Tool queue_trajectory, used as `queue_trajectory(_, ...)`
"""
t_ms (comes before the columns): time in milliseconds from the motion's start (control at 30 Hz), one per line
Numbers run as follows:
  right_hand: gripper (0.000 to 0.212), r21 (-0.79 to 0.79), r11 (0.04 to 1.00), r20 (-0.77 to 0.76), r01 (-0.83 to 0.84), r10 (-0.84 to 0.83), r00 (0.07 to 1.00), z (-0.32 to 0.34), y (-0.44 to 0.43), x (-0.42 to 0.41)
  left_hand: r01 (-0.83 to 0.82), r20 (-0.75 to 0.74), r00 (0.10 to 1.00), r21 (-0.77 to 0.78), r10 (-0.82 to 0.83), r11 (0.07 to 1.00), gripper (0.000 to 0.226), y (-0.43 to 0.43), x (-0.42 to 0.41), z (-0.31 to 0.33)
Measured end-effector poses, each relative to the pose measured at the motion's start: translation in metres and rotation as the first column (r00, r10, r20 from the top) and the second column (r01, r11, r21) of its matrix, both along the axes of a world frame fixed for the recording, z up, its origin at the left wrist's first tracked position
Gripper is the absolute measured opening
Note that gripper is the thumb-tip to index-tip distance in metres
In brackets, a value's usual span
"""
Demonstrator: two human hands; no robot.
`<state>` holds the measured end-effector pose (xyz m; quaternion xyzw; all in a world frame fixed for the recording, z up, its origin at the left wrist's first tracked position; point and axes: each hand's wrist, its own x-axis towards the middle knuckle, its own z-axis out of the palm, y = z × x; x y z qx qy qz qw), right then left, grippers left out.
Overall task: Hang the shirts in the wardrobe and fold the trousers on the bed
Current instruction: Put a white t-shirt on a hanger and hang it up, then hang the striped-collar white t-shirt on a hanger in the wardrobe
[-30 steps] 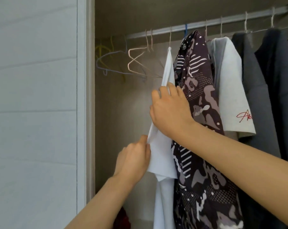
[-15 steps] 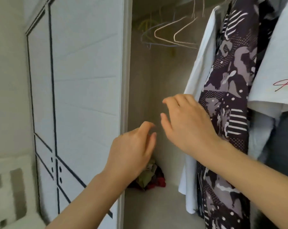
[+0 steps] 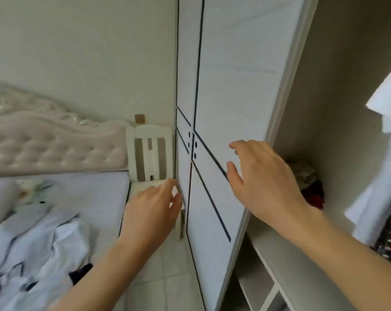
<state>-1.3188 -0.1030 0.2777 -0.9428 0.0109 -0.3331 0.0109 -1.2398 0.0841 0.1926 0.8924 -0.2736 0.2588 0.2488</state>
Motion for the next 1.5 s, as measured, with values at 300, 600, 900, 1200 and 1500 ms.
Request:
queue_trajectory(300, 0.038, 0.146, 0.968, -0.236, -0.202, 0.233, 0.944, -0.105, 0.065, 0.062, -0.303, -0.206, 0.925, 0.114, 0.321, 0.946, 0.009, 0.104, -0.003, -0.097)
queue_trajectory(600, 0.033, 0.227, 0.928, -0.551, -0.295, 0.372, 0.747, -0.232, 0.165, 0.138, -0.441, -0.496, 0.714, 0.230, 0.494, 0.868, 0.024, 0.184, 0.019, -0.207)
queue_trajectory(900, 0.026, 0.208, 0.887, -0.724, -0.411, 0.422, 0.546, -0.315, 0.254, 0.217, -0.477, -0.628, 0.477, 0.402, 0.614, 0.782, 0.025, 0.268, 0.058, -0.289)
queue_trajectory(1200, 0.024, 0.241, 0.810, -0.799, -0.534, 0.478, 0.365, -0.374, 0.301, 0.319, -0.542, -0.708, 0.253, 0.460, 0.659, 0.703, 0.023, 0.303, 0.129, -0.330)
queue_trajectory(1500, 0.016, 0.196, 0.667, -0.880, -0.719, 0.443, 0.171, -0.430, 0.342, 0.445, -0.521, -0.718, 0.031, 0.582, 0.695, 0.624, 0.015, 0.323, 0.217, -0.378)
